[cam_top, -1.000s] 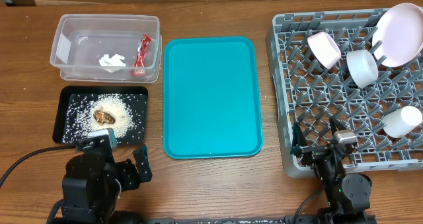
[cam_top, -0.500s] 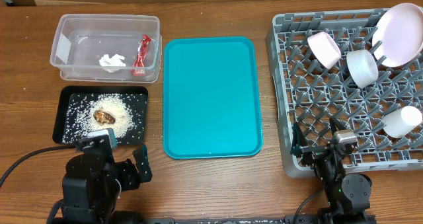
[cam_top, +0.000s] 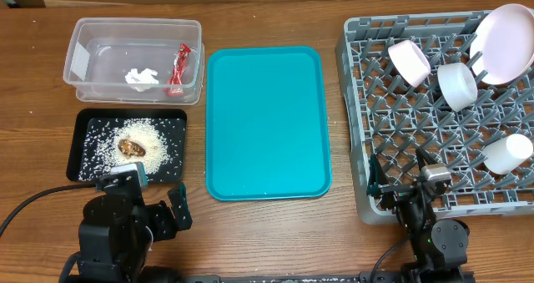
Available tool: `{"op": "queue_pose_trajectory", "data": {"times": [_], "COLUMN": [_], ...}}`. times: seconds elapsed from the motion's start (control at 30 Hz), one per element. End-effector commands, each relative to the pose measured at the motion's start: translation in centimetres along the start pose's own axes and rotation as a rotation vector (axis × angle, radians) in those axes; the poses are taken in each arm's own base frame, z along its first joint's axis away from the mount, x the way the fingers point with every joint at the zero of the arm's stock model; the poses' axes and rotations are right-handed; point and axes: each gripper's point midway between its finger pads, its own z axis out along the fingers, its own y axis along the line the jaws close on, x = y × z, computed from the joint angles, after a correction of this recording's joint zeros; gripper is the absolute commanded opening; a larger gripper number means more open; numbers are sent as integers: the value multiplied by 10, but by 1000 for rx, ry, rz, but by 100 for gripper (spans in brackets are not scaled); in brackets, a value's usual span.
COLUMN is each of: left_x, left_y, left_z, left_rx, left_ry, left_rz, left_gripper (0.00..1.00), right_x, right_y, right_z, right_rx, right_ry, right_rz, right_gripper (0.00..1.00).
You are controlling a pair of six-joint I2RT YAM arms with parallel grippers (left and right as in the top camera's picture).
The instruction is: Sort waste into correct bins and load items into the dishwasher
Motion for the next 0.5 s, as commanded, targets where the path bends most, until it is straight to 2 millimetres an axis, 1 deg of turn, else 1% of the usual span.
{"op": "queue_pose_trajectory", "data": {"times": [0.0, 0.1, 0.17, 0.27, 0.33, 0.4, 0.47], "left_x": [3, 11, 15, 24, 33, 36, 33], "left_y": [0, 5, 11, 12, 10, 10, 9], "left_z": [-1, 4, 13, 32, 49, 63, 76], "left_rx": [5, -16, -34, -16, 21, 47, 74], "left_ry": [-3, 1, -24, -70, -107, -162, -238], "left_rz": [8, 18, 17, 12, 8, -4, -19], "left_gripper": [100, 100, 100, 100, 100, 100, 100], "right_x": [1, 1, 1, 1, 1, 1, 1], "right_y": [0, 0, 0, 0, 0, 0, 0], "right_z": [0, 0, 0, 0, 0, 0, 0], "right_rx": [-1, -1, -1, -1, -1, -1, -1], "right_ry": [-7, -7, -7, -7, -7, -7, -7], "right_rz": [-4, -4, -4, -4, -4, -4, -4], "right_gripper": [100, 100, 100, 100, 100, 100, 100]}}
